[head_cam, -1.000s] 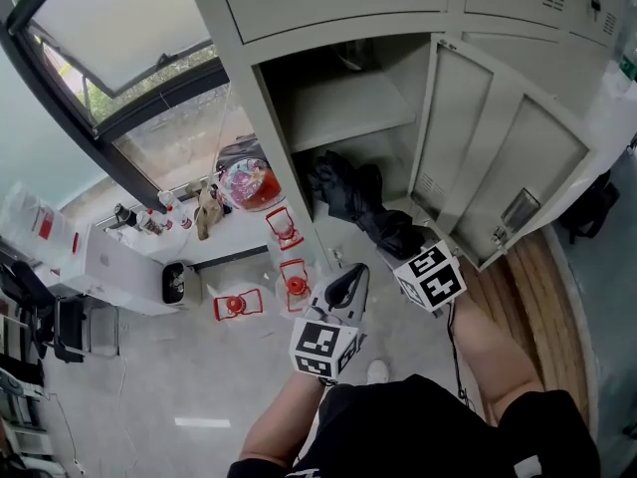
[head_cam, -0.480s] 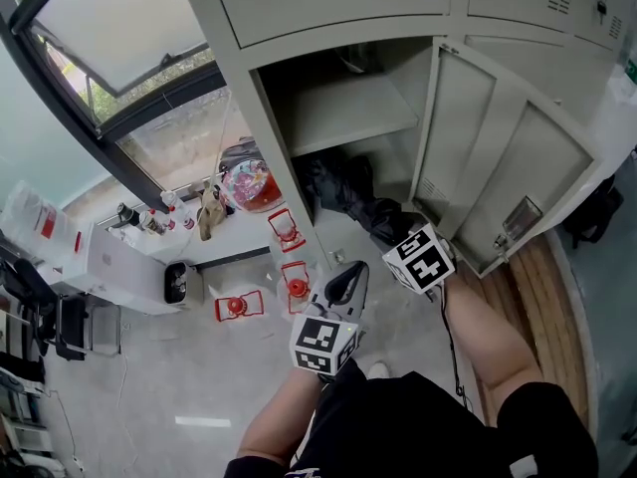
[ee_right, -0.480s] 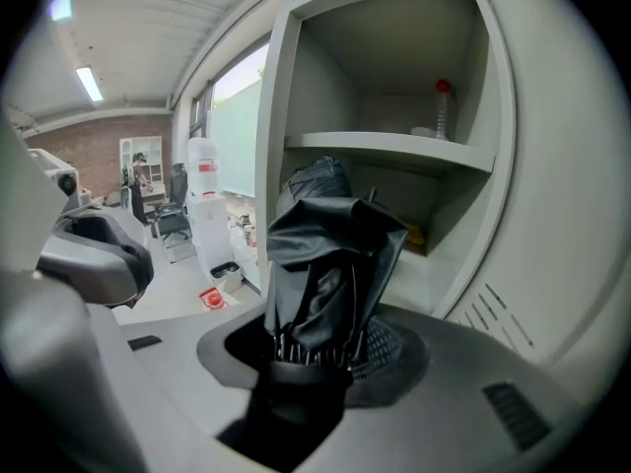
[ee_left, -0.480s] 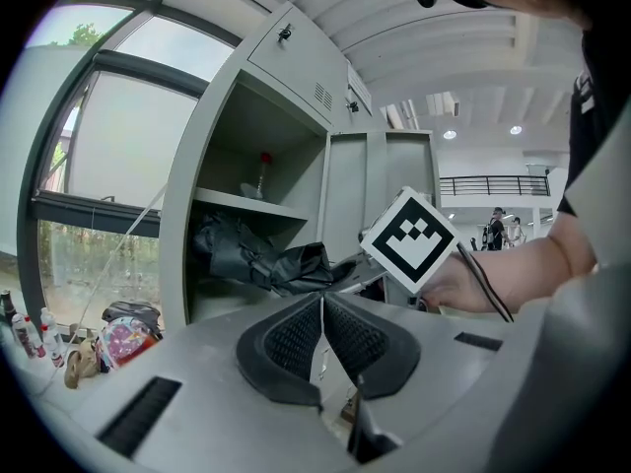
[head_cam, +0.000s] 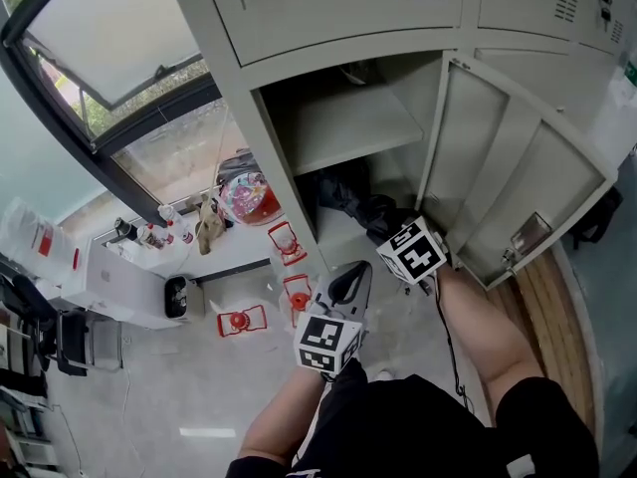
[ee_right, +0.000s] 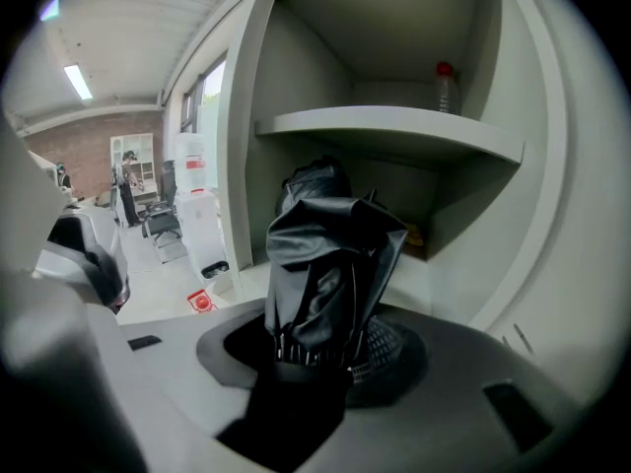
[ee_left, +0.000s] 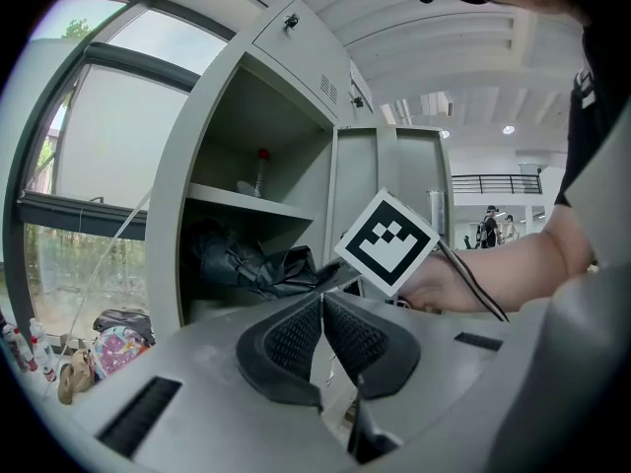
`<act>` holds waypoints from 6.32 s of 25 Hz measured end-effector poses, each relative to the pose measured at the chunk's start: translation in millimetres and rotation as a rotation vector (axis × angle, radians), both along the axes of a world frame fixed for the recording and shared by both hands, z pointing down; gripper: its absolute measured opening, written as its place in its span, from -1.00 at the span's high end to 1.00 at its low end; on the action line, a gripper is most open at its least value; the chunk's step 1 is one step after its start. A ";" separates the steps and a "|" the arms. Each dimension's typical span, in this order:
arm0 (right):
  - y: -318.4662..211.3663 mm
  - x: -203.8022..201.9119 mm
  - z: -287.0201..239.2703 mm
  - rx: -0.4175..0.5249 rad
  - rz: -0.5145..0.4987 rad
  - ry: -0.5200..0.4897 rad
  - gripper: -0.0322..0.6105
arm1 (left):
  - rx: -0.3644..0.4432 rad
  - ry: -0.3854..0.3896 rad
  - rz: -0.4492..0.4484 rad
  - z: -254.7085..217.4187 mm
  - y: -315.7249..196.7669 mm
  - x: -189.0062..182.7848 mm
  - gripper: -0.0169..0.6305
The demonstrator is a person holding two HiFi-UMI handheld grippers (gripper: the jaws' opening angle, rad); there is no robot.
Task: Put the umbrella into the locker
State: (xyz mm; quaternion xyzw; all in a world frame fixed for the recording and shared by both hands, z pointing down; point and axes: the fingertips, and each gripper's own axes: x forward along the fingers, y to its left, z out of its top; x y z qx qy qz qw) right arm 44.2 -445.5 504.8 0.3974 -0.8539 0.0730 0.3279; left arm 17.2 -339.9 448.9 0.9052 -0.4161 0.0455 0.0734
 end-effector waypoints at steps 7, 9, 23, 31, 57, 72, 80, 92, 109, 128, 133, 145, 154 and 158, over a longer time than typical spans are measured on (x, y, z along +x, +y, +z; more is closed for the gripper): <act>-33.5 -11.7 8.6 -0.012 0.013 0.014 0.18 | -0.014 -0.016 0.010 7.1 -13.3 -10.0 0.89; -42.0 -15.0 11.1 -0.019 0.014 0.016 0.18 | -0.017 -0.029 0.009 8.7 -18.2 -14.5 0.89; -92.4 -17.0 33.7 -0.059 0.021 0.085 0.17 | -0.020 -0.036 0.009 5.4 -46.4 -19.4 0.89; -110.3 -18.6 38.6 -0.081 0.036 0.099 0.17 | -0.030 -0.053 -0.008 9.4 -49.2 -28.7 0.89; -119.1 -13.1 48.5 -0.043 0.078 0.103 -0.05 | -0.036 -0.054 -0.034 12.7 -39.4 -25.9 0.89; -101.1 -16.3 10.1 0.089 0.097 0.014 -0.18 | -0.010 -0.048 -0.045 2.5 -22.1 -22.7 0.89; -68.3 -20.0 -12.7 0.133 0.069 -0.010 -0.18 | 0.013 -0.053 -0.048 -5.8 4.3 -16.7 0.89; 5.7 -20.9 -32.3 0.174 0.011 -0.002 0.09 | 0.005 -0.053 -0.062 -12.9 61.9 -7.2 0.89; 91.8 -28.1 -55.3 0.227 0.106 -0.144 0.73 | -0.001 -0.074 -0.007 -10.1 118.6 -35.3 0.89; 264.5 -68.8 -43.5 0.162 0.205 -0.189 0.73 | -0.021 0.002 0.081 4.5 226.8 -97.3 0.89; 295.0 -80.9 -28.2 0.130 0.226 -0.220 0.73 | -0.042 0.006 0.087 19.0 246.2 -110.7 0.89; 342.3 -80.9 -15.2 0.097 0.257 -0.256 0.73 | -0.048 0.018 0.093 21.3 265.8 -119.3 0.89; 351.6 -72.5 -25.0 0.117 0.251 -0.248 0.73 | -0.035 0.023 0.087 13.8 267.4 -115.6 0.89; 353.8 -70.6 -26.2 0.121 0.248 -0.252 0.73 | -0.031 0.020 0.084 12.7 268.5 -114.1 0.89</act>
